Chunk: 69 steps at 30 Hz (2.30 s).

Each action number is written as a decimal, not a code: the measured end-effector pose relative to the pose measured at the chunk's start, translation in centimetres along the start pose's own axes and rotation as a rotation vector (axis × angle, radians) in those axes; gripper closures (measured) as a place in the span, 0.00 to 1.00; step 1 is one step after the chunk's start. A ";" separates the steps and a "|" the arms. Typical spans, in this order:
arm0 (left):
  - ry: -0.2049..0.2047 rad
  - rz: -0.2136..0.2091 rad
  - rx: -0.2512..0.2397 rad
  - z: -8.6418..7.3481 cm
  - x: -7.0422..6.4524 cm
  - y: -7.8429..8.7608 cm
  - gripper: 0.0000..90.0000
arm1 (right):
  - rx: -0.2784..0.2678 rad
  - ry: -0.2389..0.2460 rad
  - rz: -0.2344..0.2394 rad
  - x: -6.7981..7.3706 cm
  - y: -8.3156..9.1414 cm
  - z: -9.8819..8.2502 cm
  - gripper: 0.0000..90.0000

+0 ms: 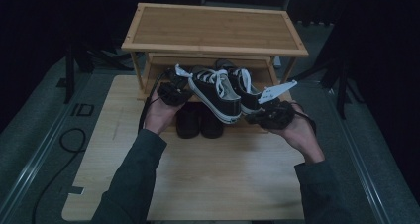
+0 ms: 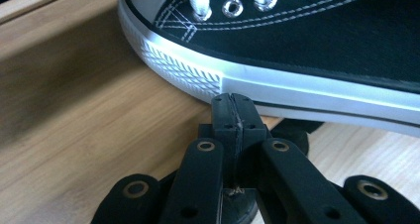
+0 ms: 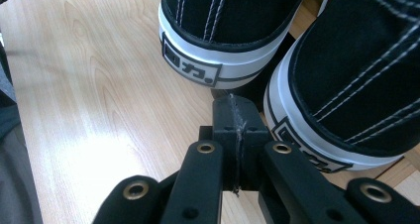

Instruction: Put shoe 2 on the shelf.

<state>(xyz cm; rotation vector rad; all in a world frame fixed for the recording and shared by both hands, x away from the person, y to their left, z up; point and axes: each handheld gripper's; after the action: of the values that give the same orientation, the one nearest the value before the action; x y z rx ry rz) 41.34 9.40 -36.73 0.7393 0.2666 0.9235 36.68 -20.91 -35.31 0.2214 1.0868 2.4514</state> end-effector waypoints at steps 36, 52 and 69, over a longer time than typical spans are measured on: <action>0.013 0.094 0.037 0.9 1.2 -1.3 1.00 | -0.077 0.040 0.093 1.8 -1.0 1.0 0.99; 0.060 0.103 0.043 -0.9 3.4 -0.4 1.00 | -0.080 0.085 0.130 3.3 -2.7 2.9 1.00; 0.055 0.100 0.048 -1.4 3.3 0.1 1.00 | -0.099 0.092 0.143 3.6 -3.3 3.1 1.00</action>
<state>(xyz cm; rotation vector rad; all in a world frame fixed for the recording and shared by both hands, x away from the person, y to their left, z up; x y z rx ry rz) 42.51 12.68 -37.33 0.7776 0.3031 1.0367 35.54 -15.27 -35.78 0.1619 1.0152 2.6582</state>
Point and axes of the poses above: each handheld gripper's, and its own axes: y roughly backward along the jaws, z roughly out of its top, x roughly to its left, and after that the axes turned 1 degree about -y, right-handed
